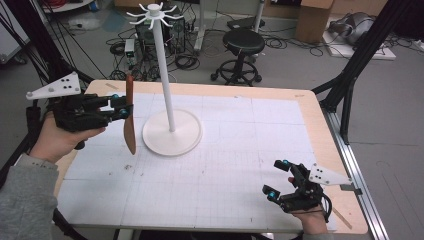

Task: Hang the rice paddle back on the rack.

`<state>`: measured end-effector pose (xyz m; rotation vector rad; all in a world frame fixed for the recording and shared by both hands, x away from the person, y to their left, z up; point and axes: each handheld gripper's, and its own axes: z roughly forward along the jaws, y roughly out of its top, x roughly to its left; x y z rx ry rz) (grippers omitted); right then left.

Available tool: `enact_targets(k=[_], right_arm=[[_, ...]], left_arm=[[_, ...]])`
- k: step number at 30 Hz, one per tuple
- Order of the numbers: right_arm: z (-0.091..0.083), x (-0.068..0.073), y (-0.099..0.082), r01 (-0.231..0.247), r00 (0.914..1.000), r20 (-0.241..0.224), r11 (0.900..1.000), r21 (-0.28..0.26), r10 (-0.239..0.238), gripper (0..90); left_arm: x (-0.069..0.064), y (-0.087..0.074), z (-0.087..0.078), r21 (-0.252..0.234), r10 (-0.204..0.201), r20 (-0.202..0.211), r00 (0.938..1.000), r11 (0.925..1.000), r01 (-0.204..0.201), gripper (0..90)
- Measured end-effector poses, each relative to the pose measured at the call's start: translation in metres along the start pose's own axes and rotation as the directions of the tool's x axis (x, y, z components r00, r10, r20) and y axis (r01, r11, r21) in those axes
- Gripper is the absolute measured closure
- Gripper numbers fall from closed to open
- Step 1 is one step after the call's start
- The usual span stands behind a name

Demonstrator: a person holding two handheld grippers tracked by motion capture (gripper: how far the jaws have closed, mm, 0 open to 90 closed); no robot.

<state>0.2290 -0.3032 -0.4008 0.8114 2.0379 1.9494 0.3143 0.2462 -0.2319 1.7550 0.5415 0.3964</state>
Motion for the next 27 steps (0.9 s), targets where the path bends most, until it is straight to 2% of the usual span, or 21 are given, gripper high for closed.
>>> enact_targets(k=[4,7,12,15,27], right_arm=[[-0.001,0.0,0.004,0.017,0.9999,-0.003,0.9999,0.004,-0.017,2.1],[-0.002,-0.002,0.005,0.019,0.9998,0.003,0.9997,-0.012,-0.019,2.1],[-0.003,-0.003,0.002,-0.006,1.0,0.0,0.9996,-0.026,0.006,2.1],[-0.003,-0.002,0.003,-0.005,1.0,-0.004,0.9996,-0.028,0.005,2.1],[-0.006,-0.001,0.003,0.001,1.0,0.0,0.9994,-0.034,-0.001,2.1]], left_arm=[[0.002,0.011,0.0,-0.01,0.005,-0.003,1.0,0.9999,-0.005,65.1],[0.003,0.018,-0.001,-0.018,0.013,-0.002,0.9999,0.9998,-0.013,65.1],[0.007,0.027,-0.001,-0.029,0.02,0.008,0.9998,0.9994,-0.02,65.1],[0.01,0.031,0.001,-0.018,0.03,0.004,0.9995,0.9994,-0.03,65.1],[0.023,0.042,0.003,-0.036,0.009,-0.039,0.9992,0.9993,-0.01,65.1]])
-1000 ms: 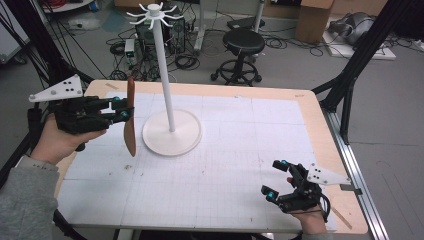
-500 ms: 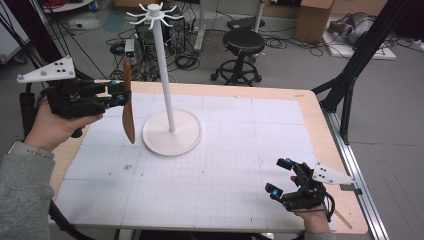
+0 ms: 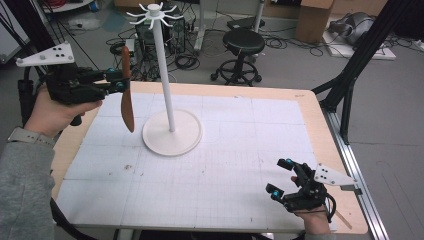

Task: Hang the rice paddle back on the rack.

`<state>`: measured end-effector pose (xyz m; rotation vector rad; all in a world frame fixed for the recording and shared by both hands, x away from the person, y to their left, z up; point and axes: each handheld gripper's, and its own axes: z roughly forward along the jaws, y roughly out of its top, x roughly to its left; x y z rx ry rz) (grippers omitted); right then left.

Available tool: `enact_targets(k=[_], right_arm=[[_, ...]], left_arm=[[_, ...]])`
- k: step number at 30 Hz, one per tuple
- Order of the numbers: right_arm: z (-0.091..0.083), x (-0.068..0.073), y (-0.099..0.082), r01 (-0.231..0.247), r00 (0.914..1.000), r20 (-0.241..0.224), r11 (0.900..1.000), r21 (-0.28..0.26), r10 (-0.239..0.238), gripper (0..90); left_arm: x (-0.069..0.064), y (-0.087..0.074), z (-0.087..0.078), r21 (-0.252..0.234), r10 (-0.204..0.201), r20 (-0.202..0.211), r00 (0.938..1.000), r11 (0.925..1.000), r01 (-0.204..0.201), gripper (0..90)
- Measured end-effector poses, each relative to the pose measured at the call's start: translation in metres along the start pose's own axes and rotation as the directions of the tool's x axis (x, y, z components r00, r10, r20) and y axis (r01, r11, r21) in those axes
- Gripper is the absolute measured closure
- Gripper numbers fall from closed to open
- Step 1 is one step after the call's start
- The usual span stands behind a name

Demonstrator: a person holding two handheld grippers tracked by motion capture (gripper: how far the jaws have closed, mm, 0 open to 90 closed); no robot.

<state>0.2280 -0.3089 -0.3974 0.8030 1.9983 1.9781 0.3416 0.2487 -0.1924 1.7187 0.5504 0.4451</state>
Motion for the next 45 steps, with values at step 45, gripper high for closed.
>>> enact_targets(k=[45], right_arm=[[-0.003,-0.003,-0.002,-0.029,0.9996,0.003,0.9995,-0.01,0.029,2.1]], left_arm=[[0.02,0.041,0.02,-0.048,-0.008,-0.066,0.9978,0.9988,0.005,65.1]])
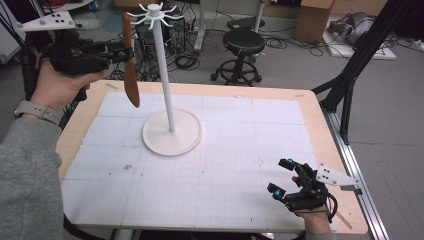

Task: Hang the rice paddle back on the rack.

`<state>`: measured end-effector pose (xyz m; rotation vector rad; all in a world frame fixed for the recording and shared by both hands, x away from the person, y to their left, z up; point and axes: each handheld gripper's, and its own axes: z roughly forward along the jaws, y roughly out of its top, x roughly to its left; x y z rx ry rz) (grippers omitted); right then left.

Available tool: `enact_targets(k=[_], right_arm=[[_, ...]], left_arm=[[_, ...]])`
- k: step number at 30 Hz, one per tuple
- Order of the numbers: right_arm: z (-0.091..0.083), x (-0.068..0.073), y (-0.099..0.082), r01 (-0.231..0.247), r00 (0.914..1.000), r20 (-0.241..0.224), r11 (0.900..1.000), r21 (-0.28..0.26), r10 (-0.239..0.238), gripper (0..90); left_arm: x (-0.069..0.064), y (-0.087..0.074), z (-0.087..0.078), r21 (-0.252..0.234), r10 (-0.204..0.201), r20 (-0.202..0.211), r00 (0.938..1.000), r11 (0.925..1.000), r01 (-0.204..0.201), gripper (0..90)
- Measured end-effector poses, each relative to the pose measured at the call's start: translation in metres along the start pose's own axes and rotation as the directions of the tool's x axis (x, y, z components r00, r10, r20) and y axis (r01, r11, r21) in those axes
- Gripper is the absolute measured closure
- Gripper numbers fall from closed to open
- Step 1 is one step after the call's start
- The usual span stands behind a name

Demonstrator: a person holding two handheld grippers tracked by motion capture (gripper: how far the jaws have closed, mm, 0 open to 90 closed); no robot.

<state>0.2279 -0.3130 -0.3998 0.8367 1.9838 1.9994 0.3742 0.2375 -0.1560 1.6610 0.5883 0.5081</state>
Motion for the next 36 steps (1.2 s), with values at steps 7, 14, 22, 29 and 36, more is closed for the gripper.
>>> enact_targets(k=[7,14,22,29,36], right_arm=[[-0.002,-0.001,-0.001,-0.003,1.0,-0.003,1.0,-0.004,0.003,2.1],[-0.003,-0.002,0.0,-0.01,0.9999,0.001,0.9999,-0.009,0.01,2.1],[-0.004,-0.002,0.0,-0.004,1.0,0.003,0.9999,-0.01,0.004,2.1],[-0.004,-0.003,-0.001,-0.01,0.9999,0.003,0.9999,-0.003,0.01,2.1],[-0.003,-0.002,0.0,0.0,1.0,0.003,1.0,-0.004,0.0,2.1]], left_arm=[[0.001,-0.001,0.007,0.011,-0.007,-0.021,0.9998,0.9999,0.007,65.1],[-0.001,-0.002,0.011,0.011,-0.014,-0.014,0.9998,0.9998,0.014,65.1],[-0.002,-0.004,0.018,0.043,-0.011,-0.027,0.9996,0.999,0.012,65.1],[-0.003,-0.004,0.019,0.042,-0.014,-0.026,0.9996,0.999,0.015,65.1],[-0.008,-0.005,0.019,0.038,0.006,-0.028,0.9996,0.9993,-0.005,61.6]])
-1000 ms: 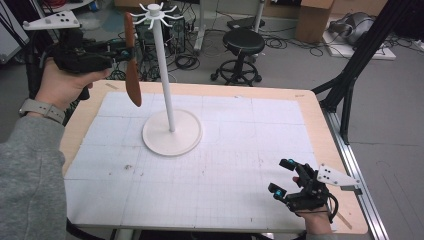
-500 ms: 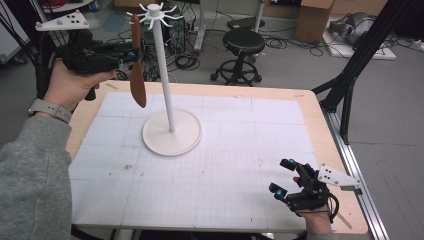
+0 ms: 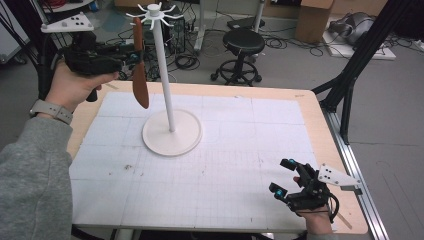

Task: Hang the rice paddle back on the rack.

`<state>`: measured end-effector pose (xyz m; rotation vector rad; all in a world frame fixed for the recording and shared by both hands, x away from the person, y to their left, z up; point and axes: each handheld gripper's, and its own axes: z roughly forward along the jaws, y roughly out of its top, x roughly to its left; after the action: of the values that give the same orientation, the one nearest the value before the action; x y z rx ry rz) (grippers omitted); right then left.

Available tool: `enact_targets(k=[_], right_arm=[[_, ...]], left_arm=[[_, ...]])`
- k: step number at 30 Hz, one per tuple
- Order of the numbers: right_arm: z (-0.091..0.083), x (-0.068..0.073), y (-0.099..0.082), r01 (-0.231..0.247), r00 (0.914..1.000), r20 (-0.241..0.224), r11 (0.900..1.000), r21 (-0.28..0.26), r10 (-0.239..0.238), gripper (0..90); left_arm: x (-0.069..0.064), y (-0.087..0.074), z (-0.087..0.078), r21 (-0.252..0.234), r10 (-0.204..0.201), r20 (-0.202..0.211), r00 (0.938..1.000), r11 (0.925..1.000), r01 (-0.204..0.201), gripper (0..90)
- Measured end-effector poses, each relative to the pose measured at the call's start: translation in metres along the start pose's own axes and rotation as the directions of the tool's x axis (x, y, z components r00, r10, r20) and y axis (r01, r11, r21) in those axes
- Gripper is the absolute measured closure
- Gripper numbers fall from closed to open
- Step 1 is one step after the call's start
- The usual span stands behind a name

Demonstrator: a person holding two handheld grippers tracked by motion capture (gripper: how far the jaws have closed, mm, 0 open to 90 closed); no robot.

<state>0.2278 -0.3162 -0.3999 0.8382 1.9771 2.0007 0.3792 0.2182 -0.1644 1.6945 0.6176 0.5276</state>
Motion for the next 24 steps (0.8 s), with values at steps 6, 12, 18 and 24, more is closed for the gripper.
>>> enact_targets(k=[6,12,18,24], right_arm=[[0.001,0.001,0.0,0.008,1.0,-0.005,1.0,0.002,-0.008,2.1],[0.003,0.001,0.001,0.008,0.9999,-0.008,1.0,0.005,-0.008,2.1],[0.008,0.001,0.001,0.012,0.9999,-0.012,0.9998,0.014,-0.012,2.1],[0.011,0.003,0.003,0.022,0.9996,-0.02,0.9996,0.016,-0.022,2.1]], left_arm=[[-0.003,-0.005,-0.011,-0.041,0.007,0.043,0.999,0.9991,-0.005,53.2],[-0.005,-0.019,-0.025,-0.115,0.051,0.096,0.9941,0.9926,-0.039,37.9],[-0.004,-0.035,-0.033,-0.144,0.051,0.106,0.9931,0.989,-0.035,16.5],[-0.009,-0.046,-0.042,-0.141,0.043,0.087,0.9953,0.9896,-0.031,5.8]])
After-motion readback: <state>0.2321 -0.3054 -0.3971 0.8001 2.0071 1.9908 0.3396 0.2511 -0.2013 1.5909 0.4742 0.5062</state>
